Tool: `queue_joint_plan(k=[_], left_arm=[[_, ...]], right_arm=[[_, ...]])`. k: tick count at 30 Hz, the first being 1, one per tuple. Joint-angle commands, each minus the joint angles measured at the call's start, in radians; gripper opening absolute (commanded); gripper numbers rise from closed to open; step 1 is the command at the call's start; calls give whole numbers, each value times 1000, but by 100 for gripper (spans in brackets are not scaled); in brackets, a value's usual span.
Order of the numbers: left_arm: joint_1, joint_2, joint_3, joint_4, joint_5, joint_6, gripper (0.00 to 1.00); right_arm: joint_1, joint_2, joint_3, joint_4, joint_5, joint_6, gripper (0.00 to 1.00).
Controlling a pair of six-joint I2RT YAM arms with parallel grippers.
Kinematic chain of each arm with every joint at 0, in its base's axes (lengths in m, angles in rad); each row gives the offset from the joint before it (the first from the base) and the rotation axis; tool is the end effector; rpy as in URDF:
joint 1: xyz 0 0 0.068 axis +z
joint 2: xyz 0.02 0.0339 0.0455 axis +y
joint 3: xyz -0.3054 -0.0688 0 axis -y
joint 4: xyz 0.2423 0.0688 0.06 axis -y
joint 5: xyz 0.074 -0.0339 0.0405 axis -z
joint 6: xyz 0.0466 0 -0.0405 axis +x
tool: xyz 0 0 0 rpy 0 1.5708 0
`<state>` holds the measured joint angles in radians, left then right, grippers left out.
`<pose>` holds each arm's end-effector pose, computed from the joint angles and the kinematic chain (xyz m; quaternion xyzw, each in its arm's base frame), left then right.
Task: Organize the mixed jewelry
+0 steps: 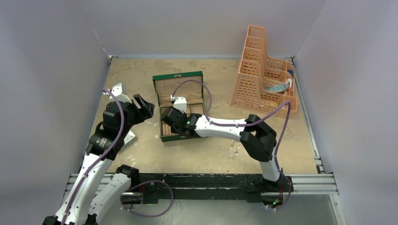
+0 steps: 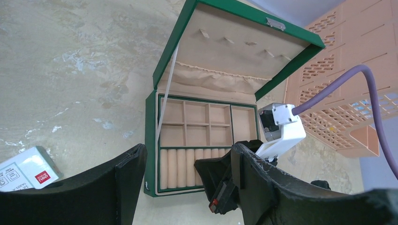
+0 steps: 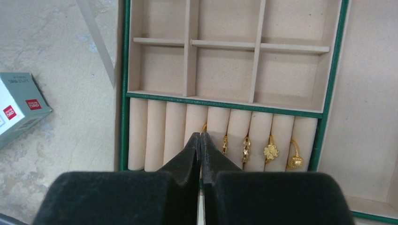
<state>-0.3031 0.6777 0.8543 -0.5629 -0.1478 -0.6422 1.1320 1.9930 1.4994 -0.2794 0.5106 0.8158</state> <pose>0.1178 -0.0297 0.3614 -0.1802 0.8086 -0.1989 0.5236 0.2199 0.4149 0.2501 -0.0435 0.8959 0.1800 0.4037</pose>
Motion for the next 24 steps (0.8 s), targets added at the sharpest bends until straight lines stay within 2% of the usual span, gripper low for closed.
queue_joint_plan(k=[1,14,17,24], left_arm=[[1,-1,1,40,10,17,66],[1,2,0,40,12,16,65],[1,3,0,42,16,15,65],[1,11,1,46,33,3,66]], right_arm=[[0,-11,-19,-2,-1,23,1],[-3,-60,-11,-5,24,42,2],[-4,-107,4,-4,44,45,9],[-27,-235,-41,-36,107,92,34]])
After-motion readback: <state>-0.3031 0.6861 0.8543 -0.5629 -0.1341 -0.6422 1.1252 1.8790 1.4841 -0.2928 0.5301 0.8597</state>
